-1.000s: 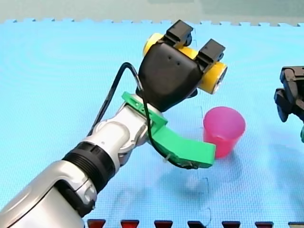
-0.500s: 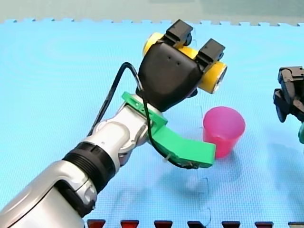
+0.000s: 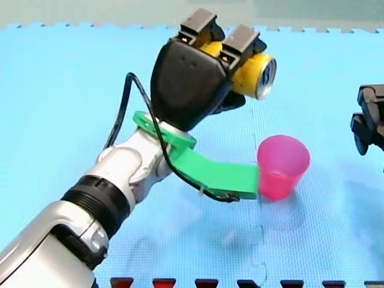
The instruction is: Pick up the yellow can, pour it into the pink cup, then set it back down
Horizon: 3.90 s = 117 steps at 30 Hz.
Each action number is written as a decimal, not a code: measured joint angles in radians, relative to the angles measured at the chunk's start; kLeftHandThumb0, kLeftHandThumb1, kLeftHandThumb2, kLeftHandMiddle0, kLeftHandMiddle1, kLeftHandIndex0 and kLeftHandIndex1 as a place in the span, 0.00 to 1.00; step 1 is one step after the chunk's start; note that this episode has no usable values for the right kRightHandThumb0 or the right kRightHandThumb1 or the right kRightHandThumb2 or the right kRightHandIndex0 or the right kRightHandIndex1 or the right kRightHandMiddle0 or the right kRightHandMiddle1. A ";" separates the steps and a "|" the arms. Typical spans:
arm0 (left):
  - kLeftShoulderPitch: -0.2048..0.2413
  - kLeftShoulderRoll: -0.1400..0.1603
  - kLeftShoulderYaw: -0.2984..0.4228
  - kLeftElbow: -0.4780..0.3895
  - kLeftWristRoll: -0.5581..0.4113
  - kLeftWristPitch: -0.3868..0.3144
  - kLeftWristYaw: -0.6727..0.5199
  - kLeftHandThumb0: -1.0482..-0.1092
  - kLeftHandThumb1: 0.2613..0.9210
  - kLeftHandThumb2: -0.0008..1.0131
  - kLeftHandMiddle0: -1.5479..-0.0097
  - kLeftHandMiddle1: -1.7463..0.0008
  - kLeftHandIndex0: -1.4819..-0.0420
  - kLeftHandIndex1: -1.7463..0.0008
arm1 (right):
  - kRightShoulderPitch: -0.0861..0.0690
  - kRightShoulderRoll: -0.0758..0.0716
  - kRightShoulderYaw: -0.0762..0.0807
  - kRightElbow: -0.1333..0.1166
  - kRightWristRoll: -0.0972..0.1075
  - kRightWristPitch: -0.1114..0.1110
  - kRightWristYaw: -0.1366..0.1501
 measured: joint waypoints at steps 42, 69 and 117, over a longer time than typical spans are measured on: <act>0.333 -0.076 0.442 -0.101 -0.991 -0.330 -0.885 0.75 0.78 0.00 0.13 1.00 0.18 1.00 | -0.001 0.003 -0.013 0.008 0.008 0.005 0.037; 0.465 -0.089 0.766 -0.211 -1.136 -0.185 -1.152 0.73 0.79 0.00 0.14 1.00 0.18 1.00 | -0.001 -0.026 -0.030 0.007 0.028 0.014 0.074; 0.352 -0.147 0.792 0.170 -0.994 -0.245 -1.104 0.72 0.78 0.00 0.14 1.00 0.17 1.00 | 0.009 -0.041 -0.019 0.006 0.011 -0.015 0.054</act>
